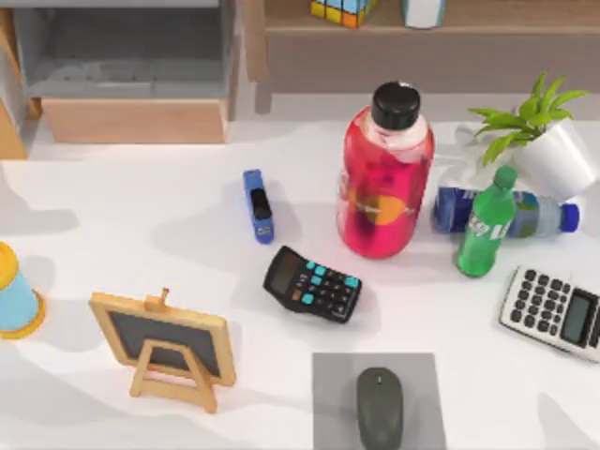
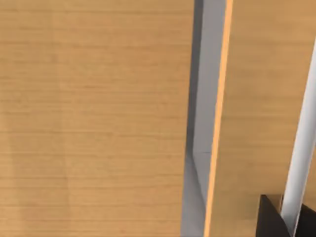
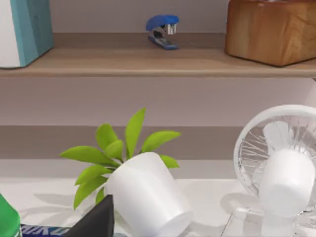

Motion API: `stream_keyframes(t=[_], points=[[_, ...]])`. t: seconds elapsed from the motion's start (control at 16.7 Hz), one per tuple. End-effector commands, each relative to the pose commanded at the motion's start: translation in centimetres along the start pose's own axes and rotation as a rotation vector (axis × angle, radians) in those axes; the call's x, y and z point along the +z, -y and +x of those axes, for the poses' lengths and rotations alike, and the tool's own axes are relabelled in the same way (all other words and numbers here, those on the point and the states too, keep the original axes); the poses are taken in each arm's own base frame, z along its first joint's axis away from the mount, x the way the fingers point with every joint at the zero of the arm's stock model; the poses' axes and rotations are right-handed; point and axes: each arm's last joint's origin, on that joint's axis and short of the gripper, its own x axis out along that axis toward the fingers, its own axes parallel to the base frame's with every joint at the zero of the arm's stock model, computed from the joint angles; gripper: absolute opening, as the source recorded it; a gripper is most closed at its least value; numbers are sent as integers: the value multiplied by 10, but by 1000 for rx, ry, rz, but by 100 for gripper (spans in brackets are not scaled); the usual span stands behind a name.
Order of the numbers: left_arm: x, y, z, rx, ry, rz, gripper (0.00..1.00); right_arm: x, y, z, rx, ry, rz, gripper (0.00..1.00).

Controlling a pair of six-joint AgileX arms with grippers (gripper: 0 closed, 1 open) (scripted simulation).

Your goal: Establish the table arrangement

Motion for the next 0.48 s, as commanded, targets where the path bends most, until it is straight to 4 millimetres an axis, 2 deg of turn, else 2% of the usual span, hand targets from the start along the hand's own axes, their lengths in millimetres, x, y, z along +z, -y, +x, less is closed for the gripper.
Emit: stream_keyframes(t=[0.3, 0.48], points=[[-2, 1, 1, -6, -5, -4, 0, 0, 0, 0, 0, 0, 0, 100], [-3, 3, 17, -13, -6, -7, 0, 0, 0, 0, 0, 0, 0, 100]])
